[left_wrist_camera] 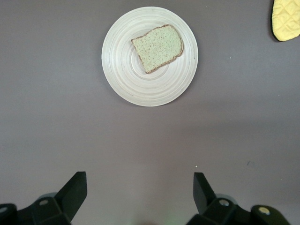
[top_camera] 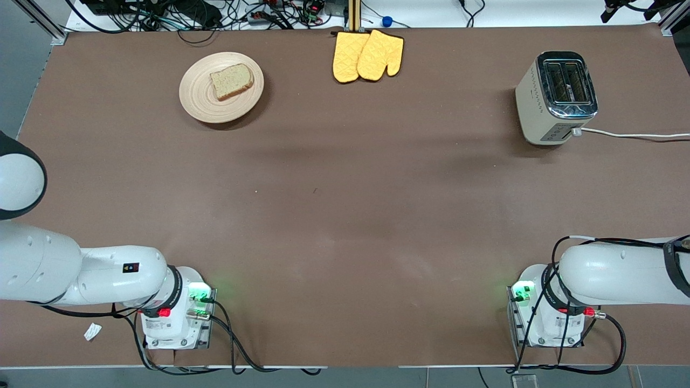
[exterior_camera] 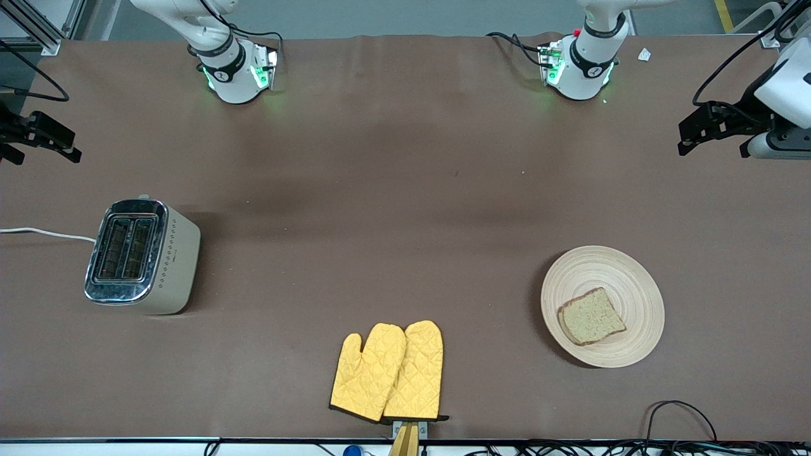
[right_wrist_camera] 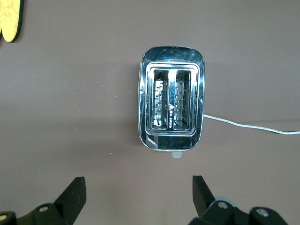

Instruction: Move plate and put bread in toaster

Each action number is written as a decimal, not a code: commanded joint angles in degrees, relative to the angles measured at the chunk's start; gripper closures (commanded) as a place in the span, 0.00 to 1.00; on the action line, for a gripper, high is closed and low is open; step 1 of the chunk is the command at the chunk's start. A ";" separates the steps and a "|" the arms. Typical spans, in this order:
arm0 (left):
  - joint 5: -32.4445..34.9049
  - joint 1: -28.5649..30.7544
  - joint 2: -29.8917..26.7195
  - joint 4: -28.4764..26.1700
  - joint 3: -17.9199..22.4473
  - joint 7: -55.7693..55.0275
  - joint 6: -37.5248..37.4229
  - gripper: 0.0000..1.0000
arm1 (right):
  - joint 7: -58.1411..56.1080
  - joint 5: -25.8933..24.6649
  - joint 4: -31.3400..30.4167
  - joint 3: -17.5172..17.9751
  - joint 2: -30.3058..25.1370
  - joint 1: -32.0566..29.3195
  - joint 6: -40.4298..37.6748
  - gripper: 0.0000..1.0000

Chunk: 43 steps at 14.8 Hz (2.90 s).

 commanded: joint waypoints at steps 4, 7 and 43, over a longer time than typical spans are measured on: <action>0.67 0.35 1.27 2.60 0.20 2.05 -1.19 0.00 | 0.24 0.62 0.88 0.10 0.16 0.58 -0.74 0.00; 0.05 1.49 6.53 6.81 2.30 4.67 -1.10 0.00 | 0.15 0.62 0.88 0.02 0.16 0.41 -0.83 0.00; -50.13 22.15 53.31 6.65 2.57 40.28 32.30 0.40 | -3.80 12.91 2.28 -0.25 1.66 -6.10 -8.04 0.00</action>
